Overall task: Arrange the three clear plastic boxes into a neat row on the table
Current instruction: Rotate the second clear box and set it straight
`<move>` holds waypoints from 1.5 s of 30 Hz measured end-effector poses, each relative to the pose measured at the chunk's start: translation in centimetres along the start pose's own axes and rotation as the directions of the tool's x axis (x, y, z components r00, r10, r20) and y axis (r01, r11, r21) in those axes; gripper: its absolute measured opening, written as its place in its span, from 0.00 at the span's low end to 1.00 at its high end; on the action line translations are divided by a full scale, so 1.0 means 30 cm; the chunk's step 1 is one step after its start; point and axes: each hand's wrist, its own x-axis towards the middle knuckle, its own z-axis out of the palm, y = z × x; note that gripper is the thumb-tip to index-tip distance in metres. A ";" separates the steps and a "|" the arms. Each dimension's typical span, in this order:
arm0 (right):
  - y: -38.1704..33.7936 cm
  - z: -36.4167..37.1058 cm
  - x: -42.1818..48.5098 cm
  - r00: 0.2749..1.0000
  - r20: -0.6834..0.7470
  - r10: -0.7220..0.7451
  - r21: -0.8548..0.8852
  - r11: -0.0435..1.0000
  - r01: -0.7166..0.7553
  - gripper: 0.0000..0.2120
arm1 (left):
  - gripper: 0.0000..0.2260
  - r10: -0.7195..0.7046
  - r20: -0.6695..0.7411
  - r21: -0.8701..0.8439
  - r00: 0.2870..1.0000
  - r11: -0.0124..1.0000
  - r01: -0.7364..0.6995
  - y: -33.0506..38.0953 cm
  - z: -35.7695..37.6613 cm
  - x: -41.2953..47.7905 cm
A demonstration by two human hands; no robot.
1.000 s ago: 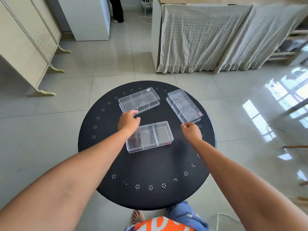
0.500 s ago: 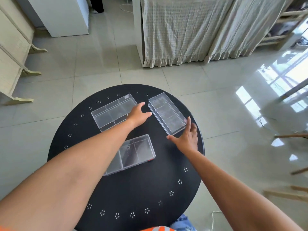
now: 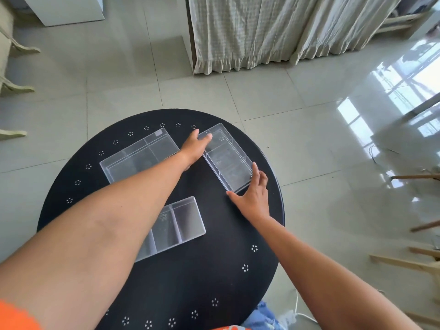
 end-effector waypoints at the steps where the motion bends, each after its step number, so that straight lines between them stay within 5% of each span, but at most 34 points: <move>1: 0.001 -0.005 0.005 1.000 -0.002 -0.008 0.021 1.000 0.008 0.53 | 0.33 0.002 -0.002 -0.009 1.000 1.000 -0.002 -0.002 0.000 0.002; 8: -0.078 -0.128 0.064 0.994 -0.104 -0.028 0.419 0.905 0.069 0.29 | 0.29 0.103 -0.053 -0.130 0.993 0.985 -0.109 0.028 -0.037 -0.009; 13: -0.122 -0.291 0.161 0.981 0.144 0.127 0.667 0.720 -0.191 0.22 | 0.20 0.109 -0.023 -0.196 0.994 0.974 -0.111 0.049 -0.093 -0.022; 17: -0.114 -0.381 0.193 0.878 0.444 0.179 0.620 0.646 -0.446 0.28 | 0.30 0.122 0.110 -0.152 0.986 0.983 -0.105 0.036 -0.123 -0.046; 22: -0.120 -0.403 0.215 0.787 0.575 0.223 0.554 0.601 -0.576 0.29 | 0.33 0.116 0.203 -0.112 0.972 0.989 -0.094 -0.005 -0.132 -0.084; 31: -0.199 -0.381 0.266 0.812 0.494 0.310 0.433 0.722 -0.539 0.34 | 0.31 -0.068 0.169 -0.275 0.983 0.955 0.113 -0.084 -0.130 -0.128; 35: -0.204 -0.355 0.287 0.815 0.493 0.304 0.347 0.791 -0.504 0.26 | 0.15 -0.130 0.151 -0.299 0.980 0.939 0.171 -0.117 -0.095 -0.147; 39: -0.203 -0.317 0.302 0.844 0.439 0.308 0.257 0.857 -0.447 0.14 | 0.32 -0.200 0.037 -0.302 0.979 0.932 0.201 -0.137 -0.047 -0.154; 45: -0.180 -0.271 0.309 0.873 0.368 0.321 0.208 0.886 -0.414 0.06 | 0.30 -0.248 -0.054 -0.274 0.967 0.935 0.225 -0.158 -0.017 -0.150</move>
